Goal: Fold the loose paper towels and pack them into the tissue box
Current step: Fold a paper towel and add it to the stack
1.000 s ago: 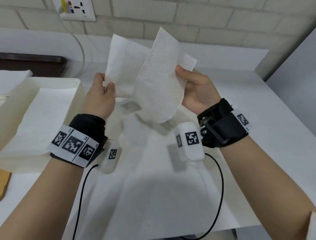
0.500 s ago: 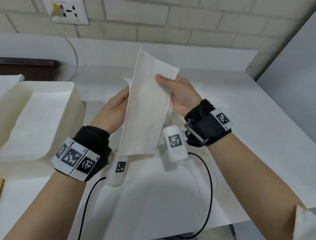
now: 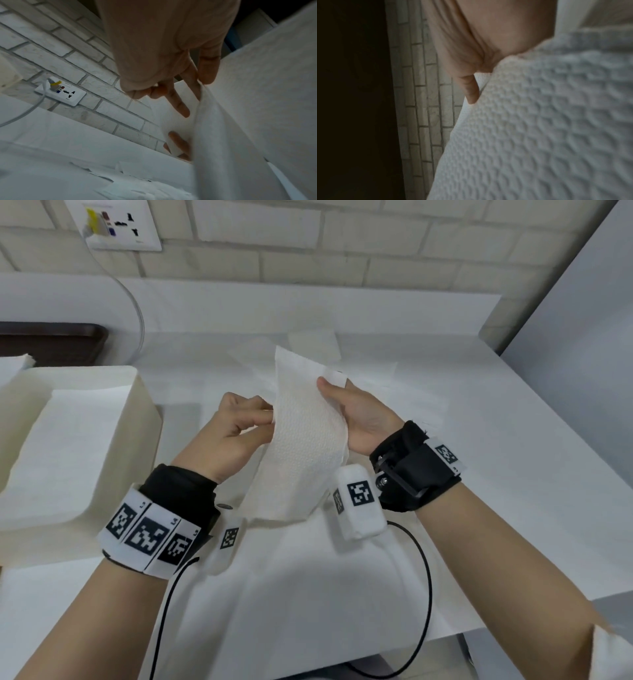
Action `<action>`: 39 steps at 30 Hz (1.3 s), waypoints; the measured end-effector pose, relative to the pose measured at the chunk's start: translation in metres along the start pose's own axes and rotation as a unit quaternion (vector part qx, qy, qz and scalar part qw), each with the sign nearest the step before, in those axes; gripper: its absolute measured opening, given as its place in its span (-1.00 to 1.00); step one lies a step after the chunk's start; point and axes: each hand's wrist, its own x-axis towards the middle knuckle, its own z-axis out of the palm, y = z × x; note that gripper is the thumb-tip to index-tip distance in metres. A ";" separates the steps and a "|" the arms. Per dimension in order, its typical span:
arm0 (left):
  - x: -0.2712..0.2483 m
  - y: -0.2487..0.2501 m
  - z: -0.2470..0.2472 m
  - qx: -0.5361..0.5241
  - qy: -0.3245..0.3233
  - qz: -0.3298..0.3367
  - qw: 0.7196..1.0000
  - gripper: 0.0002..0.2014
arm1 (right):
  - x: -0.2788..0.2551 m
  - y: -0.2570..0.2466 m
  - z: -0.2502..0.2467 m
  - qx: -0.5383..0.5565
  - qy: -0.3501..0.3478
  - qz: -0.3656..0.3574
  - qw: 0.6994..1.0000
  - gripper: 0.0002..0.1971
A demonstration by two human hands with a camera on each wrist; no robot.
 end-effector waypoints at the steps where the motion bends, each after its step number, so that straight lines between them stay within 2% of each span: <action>1: -0.001 0.000 0.001 -0.007 -0.001 0.000 1.000 -0.66 | -0.002 0.001 -0.001 0.002 -0.004 0.009 1.000 -0.85; 2: -0.003 0.000 0.001 -0.021 0.000 -0.002 1.000 -0.63 | -0.004 0.002 -0.002 0.003 -0.010 0.015 1.000 -0.82; 5: -0.004 0.000 0.001 -0.057 0.001 -0.022 0.998 -0.75 | -0.005 0.005 -0.001 -0.008 -0.021 -0.001 1.000 -0.66; 8: -0.002 0.001 0.003 -0.091 0.035 -0.069 0.993 -0.78 | -0.007 0.007 0.002 -0.050 0.005 -0.082 0.995 -0.72; 10: 0.000 0.007 0.005 -0.194 0.072 -0.125 0.970 -0.65 | -0.010 0.009 0.006 -0.110 0.051 -0.154 0.981 -0.74; 11: 0.001 0.008 0.008 -0.229 0.088 -0.137 0.960 -0.66 | -0.010 0.011 0.009 -0.146 0.071 -0.187 0.969 -0.76; 13: 0.001 0.012 0.013 -0.189 0.107 -0.118 0.969 -0.76 | -0.011 0.012 0.015 -0.204 0.096 -0.238 0.945 -0.80; 15: 0.003 0.012 0.018 -0.128 0.127 -0.081 0.980 -0.72 | -0.013 0.009 0.021 -0.230 0.104 -0.271 0.929 -0.86; 17: 0.009 0.012 0.019 -0.115 0.160 -0.073 0.978 -0.67 | -0.014 0.003 0.023 -0.245 0.104 -0.300 0.916 -0.92; 20: 0.018 0.007 0.015 -0.123 0.198 -0.093 0.968 -0.71 | -0.011 -0.012 0.010 -0.283 0.122 -0.315 0.898 -0.77; 22: 0.021 0.004 0.010 -0.124 0.215 -0.107 0.963 -0.73 | -0.009 -0.024 -0.009 -0.391 0.154 -0.286 0.861 -0.78; 23: 0.023 0.000 0.007 -0.124 0.219 -0.115 0.961 -0.72 | -0.009 -0.028 -0.022 -0.473 0.154 -0.244 0.833 -0.80; 25: 0.025 -0.004 0.003 -0.120 0.225 -0.130 0.958 -0.70 | -0.011 -0.030 -0.043 -0.647 0.114 -0.089 0.748 -0.77; 27: 0.027 -0.007 0.001 -0.121 0.227 -0.135 0.957 -0.70 | -0.012 -0.019 -0.059 -0.766 0.059 0.063 0.637 -0.55; 28: 0.028 -0.007 0.000 -0.123 0.229 -0.137 0.956 -0.70 | -0.013 -0.010 -0.064 -0.795 0.039 0.103 0.596 -0.44; 29: 0.028 -0.008 -0.002 -0.125 0.232 -0.139 0.955 -0.71 | -0.014 -0.003 -0.065 -0.810 0.028 0.115 0.574 -0.38; 31: 0.031 -0.008 -0.004 -0.128 0.233 -0.141 0.954 -0.74 | -0.013 0.007 -0.071 -0.819 0.025 0.098 0.565 -0.36; 36: 0.036 -0.005 -0.002 -0.134 0.217 -0.140 0.957 -0.67 | -0.008 0.007 -0.080 -0.825 0.033 0.044 0.562 -0.59; 39: 0.040 -0.005 0.000 -0.137 0.210 -0.139 0.958 -0.68 | -0.004 0.009 -0.079 -0.818 0.052 0.041 0.572 -0.55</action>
